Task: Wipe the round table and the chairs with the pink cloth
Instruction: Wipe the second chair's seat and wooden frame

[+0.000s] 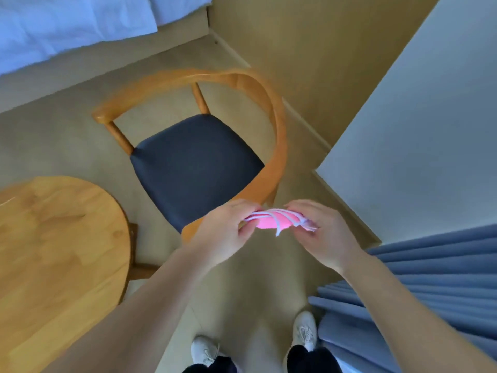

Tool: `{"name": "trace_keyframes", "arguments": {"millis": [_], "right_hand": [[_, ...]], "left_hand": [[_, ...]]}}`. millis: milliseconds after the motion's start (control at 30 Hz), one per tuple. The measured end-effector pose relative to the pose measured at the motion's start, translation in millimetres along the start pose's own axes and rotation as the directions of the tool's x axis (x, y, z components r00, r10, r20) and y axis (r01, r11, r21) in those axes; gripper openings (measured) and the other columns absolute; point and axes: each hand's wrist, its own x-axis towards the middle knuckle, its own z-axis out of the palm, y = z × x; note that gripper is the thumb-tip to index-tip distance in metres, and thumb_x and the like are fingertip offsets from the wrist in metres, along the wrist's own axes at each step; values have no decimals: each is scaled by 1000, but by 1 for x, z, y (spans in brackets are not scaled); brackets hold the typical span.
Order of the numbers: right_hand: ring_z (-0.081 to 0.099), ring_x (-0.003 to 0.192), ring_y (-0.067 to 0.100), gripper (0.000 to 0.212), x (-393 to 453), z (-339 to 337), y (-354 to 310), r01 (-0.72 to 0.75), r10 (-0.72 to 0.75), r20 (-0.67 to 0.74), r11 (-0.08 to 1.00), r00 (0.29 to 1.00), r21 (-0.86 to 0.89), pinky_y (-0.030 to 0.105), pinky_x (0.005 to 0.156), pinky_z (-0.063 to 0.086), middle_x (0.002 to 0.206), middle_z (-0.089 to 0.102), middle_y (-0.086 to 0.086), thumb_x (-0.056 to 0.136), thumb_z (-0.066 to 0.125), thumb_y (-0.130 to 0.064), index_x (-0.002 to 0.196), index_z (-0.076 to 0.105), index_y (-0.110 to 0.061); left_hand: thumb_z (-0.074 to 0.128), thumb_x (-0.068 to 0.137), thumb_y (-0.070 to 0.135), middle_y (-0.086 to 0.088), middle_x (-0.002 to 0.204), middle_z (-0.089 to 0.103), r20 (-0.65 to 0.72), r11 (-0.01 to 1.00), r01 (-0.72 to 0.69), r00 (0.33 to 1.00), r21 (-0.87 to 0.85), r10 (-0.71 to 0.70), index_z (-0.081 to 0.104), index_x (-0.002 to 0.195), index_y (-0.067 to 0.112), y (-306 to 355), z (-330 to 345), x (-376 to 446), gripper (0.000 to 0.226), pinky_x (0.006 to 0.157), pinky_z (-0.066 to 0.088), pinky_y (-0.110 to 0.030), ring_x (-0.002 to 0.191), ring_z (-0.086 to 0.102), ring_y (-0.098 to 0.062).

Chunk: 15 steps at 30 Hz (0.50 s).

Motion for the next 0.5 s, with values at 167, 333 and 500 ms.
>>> {"name": "trace_keyframes", "arguments": {"millis": [167,333,500], "right_hand": [[63,91,-1,25,15,17,73,-103,107,-45,991,993,85,12,73,50,96,67,-21,87,57,-35,111,64,-31],[57,68,5,22,37,40,159,24,-48,-313,996,948,-81,23,58,46,80,62,-17,85,53,-26,105,62,-30],[55,61,19,30,58,51,241,-35,-71,-570,984,819,-173,32,54,46,66,57,-7,79,50,-28,107,61,-32]], "left_hand": [[57,90,11,14,87,59,32,983,-151,988,105,148,63,96,17,-24,41,57,10,68,47,-31,80,56,-10],[53,96,25,7,93,62,97,913,-311,950,263,295,62,109,17,-62,73,118,18,75,48,-36,85,56,-13],[53,95,35,25,96,39,83,782,-353,928,514,364,51,132,27,-103,102,145,38,76,33,-17,83,38,4]]}}
